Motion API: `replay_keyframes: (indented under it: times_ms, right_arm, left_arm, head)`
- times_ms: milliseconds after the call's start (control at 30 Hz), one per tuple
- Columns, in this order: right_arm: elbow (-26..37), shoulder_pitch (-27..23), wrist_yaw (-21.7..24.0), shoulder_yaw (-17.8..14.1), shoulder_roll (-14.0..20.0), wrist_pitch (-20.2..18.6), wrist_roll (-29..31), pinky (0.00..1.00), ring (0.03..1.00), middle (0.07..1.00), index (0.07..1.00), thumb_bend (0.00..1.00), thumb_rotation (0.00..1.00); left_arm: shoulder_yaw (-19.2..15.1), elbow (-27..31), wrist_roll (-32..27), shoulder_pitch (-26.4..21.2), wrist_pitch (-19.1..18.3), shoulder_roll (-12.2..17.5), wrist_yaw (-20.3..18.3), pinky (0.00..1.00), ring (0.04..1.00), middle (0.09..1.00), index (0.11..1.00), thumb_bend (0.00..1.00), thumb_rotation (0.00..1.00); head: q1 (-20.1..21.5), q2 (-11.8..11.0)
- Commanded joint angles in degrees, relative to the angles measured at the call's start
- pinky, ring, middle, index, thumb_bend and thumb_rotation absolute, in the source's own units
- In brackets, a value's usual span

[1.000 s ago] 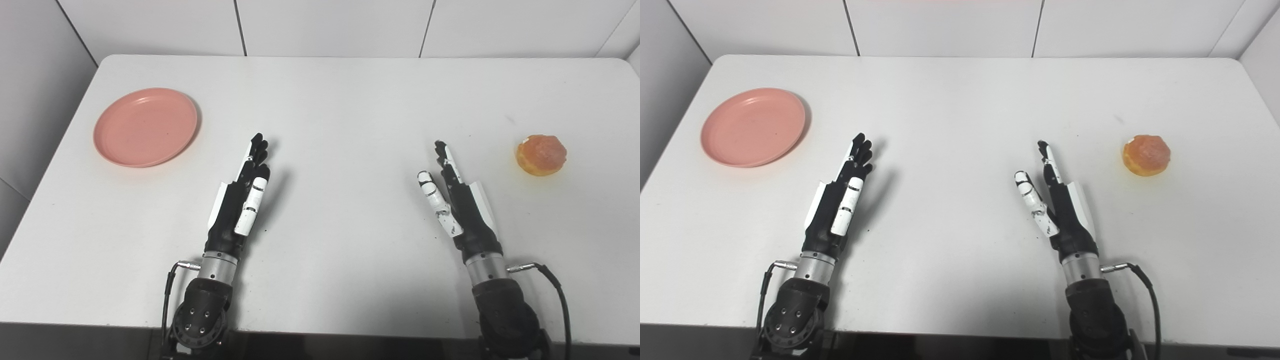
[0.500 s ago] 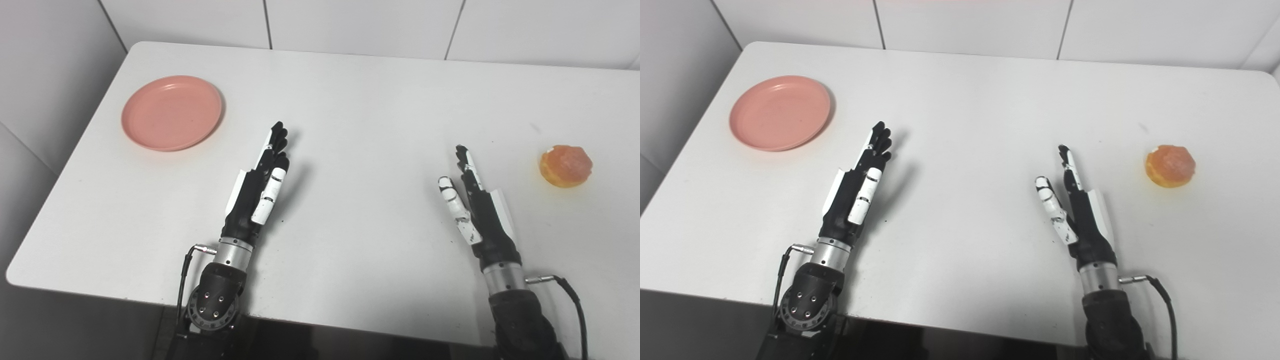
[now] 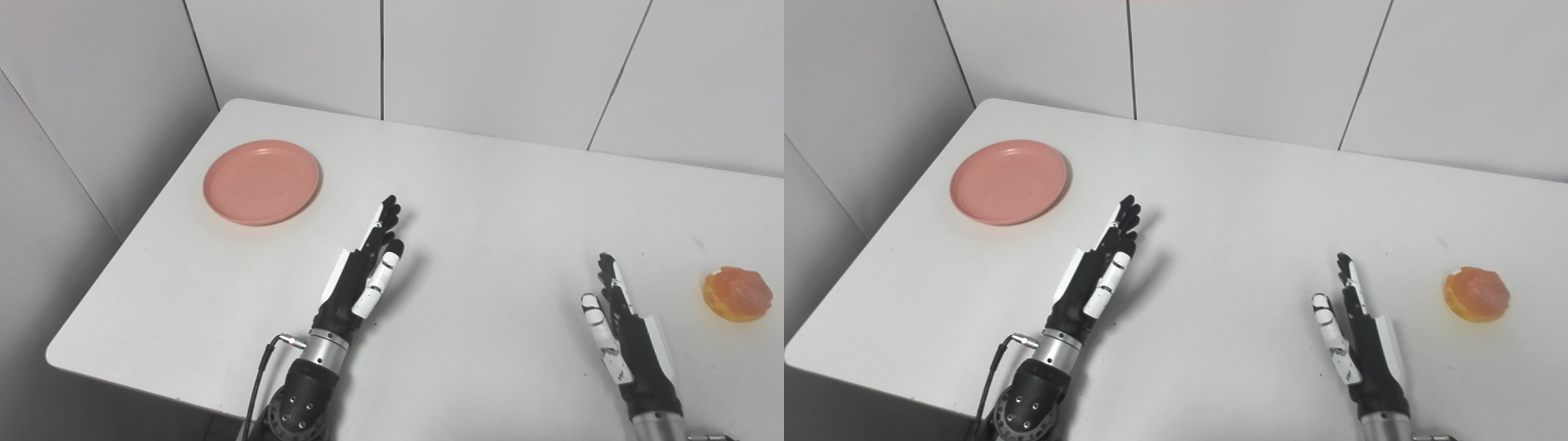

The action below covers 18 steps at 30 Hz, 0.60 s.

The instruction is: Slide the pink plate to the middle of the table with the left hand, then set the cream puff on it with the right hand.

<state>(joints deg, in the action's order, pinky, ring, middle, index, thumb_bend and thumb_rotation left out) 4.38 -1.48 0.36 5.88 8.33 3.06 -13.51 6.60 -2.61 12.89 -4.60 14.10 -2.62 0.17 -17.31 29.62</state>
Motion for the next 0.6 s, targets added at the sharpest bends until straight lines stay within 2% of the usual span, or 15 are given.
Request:
replay_keyframes:
  times_ms: [0,300,567]
  right_arm:
    - [-1.87,0.95,-0.02,-0.83,0.87,3.45,0.91,1.0,1.0,1.0,1.0,0.11,1.0]
    - [-0.83,1.25,-0.13,-0.51,0.9,3.43,0.76,1.0,0.999,1.0,1.0,0.07,1.0]
    - [0.37,1.26,0.26,-0.53,0.81,1.82,0.48,1.0,0.997,1.0,1.0,0.08,1.0]
  left_arm:
    - [2.34,-10.93,0.99,4.47,3.47,-2.27,1.84,0.95,0.973,0.98,0.979,0.42,1.0]
    - [2.34,-11.1,0.62,4.41,3.94,-2.46,1.55,0.95,0.973,0.981,0.979,0.42,1.0]
    - [2.43,-7.78,-1.53,4.65,0.55,-2.85,0.3,0.95,0.971,0.982,0.981,0.42,1.0]
  head:
    - [-0.19,-0.12]
    - [-0.48,0.13]
    - [-1.17,1.04]
